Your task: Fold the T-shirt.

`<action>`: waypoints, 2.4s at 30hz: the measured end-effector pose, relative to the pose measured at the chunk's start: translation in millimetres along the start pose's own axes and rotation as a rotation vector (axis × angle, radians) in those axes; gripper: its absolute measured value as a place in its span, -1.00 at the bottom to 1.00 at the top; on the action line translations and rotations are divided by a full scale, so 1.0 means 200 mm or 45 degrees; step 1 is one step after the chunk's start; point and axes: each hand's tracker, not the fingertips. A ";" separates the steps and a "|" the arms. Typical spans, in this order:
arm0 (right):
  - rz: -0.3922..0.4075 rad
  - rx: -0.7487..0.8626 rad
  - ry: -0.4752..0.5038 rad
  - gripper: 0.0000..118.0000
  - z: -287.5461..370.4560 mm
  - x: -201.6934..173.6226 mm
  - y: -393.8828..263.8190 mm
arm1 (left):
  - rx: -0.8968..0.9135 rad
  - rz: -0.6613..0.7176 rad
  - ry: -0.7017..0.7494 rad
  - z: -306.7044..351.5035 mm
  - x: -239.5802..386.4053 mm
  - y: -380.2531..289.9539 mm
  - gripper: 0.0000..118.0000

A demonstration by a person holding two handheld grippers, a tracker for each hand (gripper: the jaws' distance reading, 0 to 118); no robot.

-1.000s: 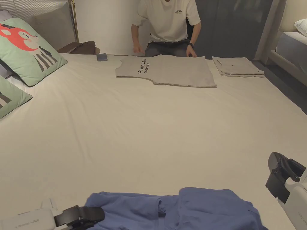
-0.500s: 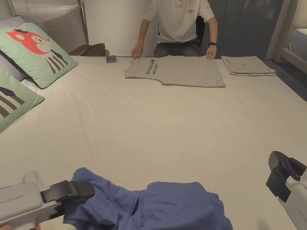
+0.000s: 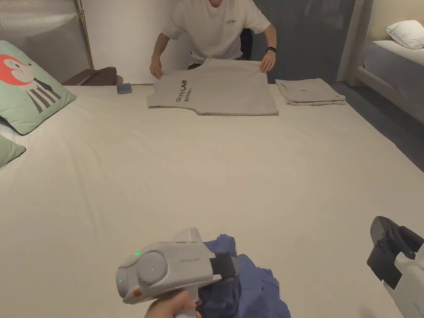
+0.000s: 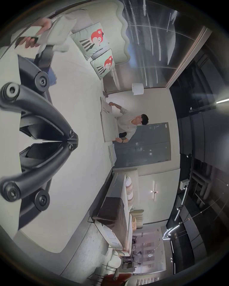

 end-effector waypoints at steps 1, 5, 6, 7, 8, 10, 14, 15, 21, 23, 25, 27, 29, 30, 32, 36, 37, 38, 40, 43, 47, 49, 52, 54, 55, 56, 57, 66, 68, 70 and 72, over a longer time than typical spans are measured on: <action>-0.001 -0.003 -0.007 -1.00 0.01 0.01 0.00 | -0.036 -0.072 0.021 -0.06 0.02 -0.04 -0.88; -0.011 -0.009 -0.038 -1.00 0.02 0.05 0.00 | -0.070 -0.198 0.032 -0.17 0.09 -0.15 -0.75; -0.014 -0.012 -0.042 -1.00 0.02 0.06 0.00 | -0.065 -0.244 0.006 -0.16 0.09 -0.16 -0.61; -0.018 -0.013 -0.048 -1.00 0.02 0.07 -0.01 | -0.069 -0.277 -0.029 -0.13 0.11 -0.18 -0.38; -0.022 -0.015 -0.051 -1.00 0.02 0.07 -0.01 | -0.085 -0.302 -0.075 -0.11 0.11 -0.17 0.01; -0.030 -0.023 -0.050 -1.00 0.01 0.06 -0.01 | -0.093 -0.282 -0.198 -0.06 0.10 -0.13 0.61; -0.035 -0.023 -0.042 -1.00 0.01 0.05 -0.01 | 0.125 -0.334 -0.210 0.12 0.09 -0.12 0.85; -0.036 -0.024 -0.040 -1.00 0.01 0.05 -0.01 | 0.206 -0.350 -0.163 0.18 0.11 -0.14 0.84; -0.040 -0.030 -0.035 -1.00 0.00 0.05 -0.01 | 0.348 -0.486 0.156 0.17 0.09 -0.21 -0.63; -0.042 -0.028 -0.035 -1.00 0.00 0.05 -0.01 | 0.301 -0.542 0.201 0.07 0.10 -0.26 -0.98; -0.044 -0.030 -0.034 -1.00 -0.01 0.05 -0.02 | 0.186 -0.519 0.098 -0.01 0.11 -0.31 -0.98; -0.040 -0.036 -0.033 -1.00 0.00 0.05 -0.02 | 0.110 -0.520 0.042 -0.07 0.16 -0.39 -0.98; -0.031 -0.043 -0.034 -1.00 0.00 0.05 -0.03 | 0.065 -0.586 0.038 -0.12 0.21 -0.47 -0.98; -0.030 -0.047 -0.033 -1.00 0.00 0.05 -0.03 | 0.049 -0.610 0.034 -0.14 0.24 -0.51 -0.98; -0.032 -0.056 -0.030 -1.00 -0.01 0.05 -0.04 | 0.021 -0.621 -0.003 -0.17 0.25 -0.54 -0.98; -0.037 -0.077 -0.002 -1.00 -0.03 0.02 -0.06 | 0.010 -0.575 -0.073 -0.14 0.28 -0.50 -0.98; -0.037 -0.079 0.010 -1.00 -0.04 0.01 -0.06 | 0.023 -0.551 -0.123 -0.10 0.27 -0.48 -0.98; -0.035 -0.084 0.031 -1.00 -0.06 -0.01 -0.05 | 0.051 -0.519 -0.149 -0.06 0.27 -0.45 -0.98; -0.020 -0.100 0.089 -1.00 -0.09 -0.07 -0.05 | 0.126 -0.461 -0.163 0.04 0.21 -0.37 -0.98; 0.044 -0.171 0.219 -1.00 -0.15 -0.19 -0.07 | 0.252 -0.373 -0.131 0.22 0.07 -0.24 -0.98; 0.122 -0.394 0.381 -1.00 -0.27 -0.35 -0.20 | 0.385 -0.226 -0.043 0.46 -0.16 -0.14 -0.98; 0.105 -0.572 0.429 -1.00 -0.35 -0.40 -0.31 | 0.422 -0.169 -0.001 0.54 -0.28 -0.12 -0.98; 0.169 -0.772 0.400 -1.00 -0.42 -0.45 -0.44 | 0.405 -0.082 0.046 0.61 -0.42 -0.11 -0.98; 0.204 -0.838 0.365 -1.00 -0.45 -0.46 -0.50 | 0.379 -0.044 0.029 0.62 -0.50 -0.12 -0.98; 0.211 -0.862 0.357 -1.00 -0.46 -0.45 -0.51 | 0.352 -0.013 0.018 0.62 -0.52 -0.13 -0.98; 0.211 -0.880 0.353 -1.00 -0.47 -0.44 -0.54 | 0.333 0.007 0.003 0.61 -0.55 -0.13 -0.98; 0.196 -0.883 0.357 -1.00 -0.49 -0.44 -0.54 | 0.294 0.033 -0.021 0.60 -0.58 -0.12 -0.97; 0.201 -0.955 0.386 -1.00 -0.56 -0.39 -0.54 | -0.056 0.323 -0.406 0.31 -0.77 0.01 0.86; 0.172 -0.963 0.388 -1.00 -0.56 -0.39 -0.54 | -0.148 0.358 -0.494 0.22 -0.80 0.03 0.86; 0.158 -0.965 0.389 -1.00 -0.55 -0.40 -0.54 | -0.190 0.356 -0.504 0.16 -0.78 0.03 0.85; 0.147 -0.965 0.385 -1.00 -0.54 -0.40 -0.53 | -0.177 0.340 -0.540 0.11 -0.80 0.05 0.59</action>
